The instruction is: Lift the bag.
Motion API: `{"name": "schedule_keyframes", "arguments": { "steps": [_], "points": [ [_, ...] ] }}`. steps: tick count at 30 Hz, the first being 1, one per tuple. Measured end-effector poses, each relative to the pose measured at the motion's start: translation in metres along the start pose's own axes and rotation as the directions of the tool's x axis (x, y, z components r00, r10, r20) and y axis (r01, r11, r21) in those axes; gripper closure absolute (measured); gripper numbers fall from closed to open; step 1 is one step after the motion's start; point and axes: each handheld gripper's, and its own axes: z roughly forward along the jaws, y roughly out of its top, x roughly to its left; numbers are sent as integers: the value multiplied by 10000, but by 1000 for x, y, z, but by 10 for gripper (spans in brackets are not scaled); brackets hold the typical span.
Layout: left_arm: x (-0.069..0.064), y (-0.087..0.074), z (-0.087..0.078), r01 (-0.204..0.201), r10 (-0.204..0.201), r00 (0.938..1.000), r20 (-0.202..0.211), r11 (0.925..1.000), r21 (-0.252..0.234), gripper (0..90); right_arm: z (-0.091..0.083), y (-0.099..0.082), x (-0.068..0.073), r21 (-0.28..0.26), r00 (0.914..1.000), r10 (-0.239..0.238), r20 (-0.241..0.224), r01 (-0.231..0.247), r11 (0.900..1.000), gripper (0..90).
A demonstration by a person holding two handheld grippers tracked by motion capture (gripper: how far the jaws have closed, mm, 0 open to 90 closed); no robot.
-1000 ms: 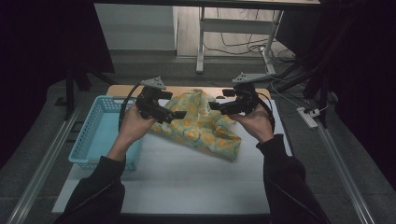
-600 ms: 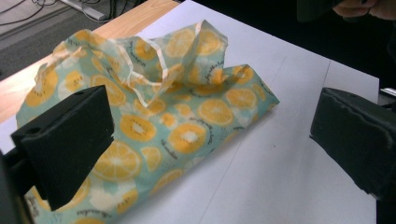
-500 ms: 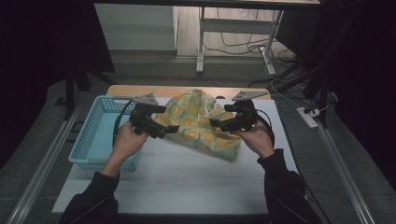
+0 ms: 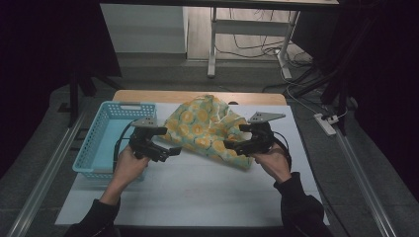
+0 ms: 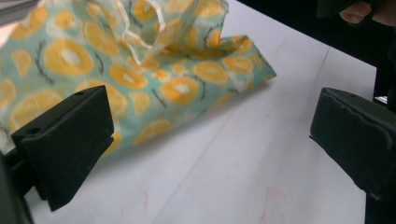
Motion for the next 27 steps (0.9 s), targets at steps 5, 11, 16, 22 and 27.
{"name": "schedule_keyframes", "arguments": {
  "steps": [5,11,16,22,27],
  "points": [
    [-8,-17,-4,-186,194,9985,-508,9997,174,0,-1,-12,7,32,9993,-348,124,347,9994,37],
    [-19,-33,-13,-202,221,9967,-779,9995,252,0,-3,-28,16,63,9987,-385,333,383,9992,19],
    [-29,-50,-23,-9,21,9961,-879,9999,136,0,-9,-42,22,108,9990,-305,323,302,9995,14],
    [-37,-72,-33,230,-216,9947,-1008,9997,122,0,-27,-65,28,151,9985,-147,532,140,9998,13],
    [-44,-88,-47,390,-399,9915,-1235,9992,-100,0,-44,-88,31,104,9961,130,873,-139,9998,13]
  ]
}}
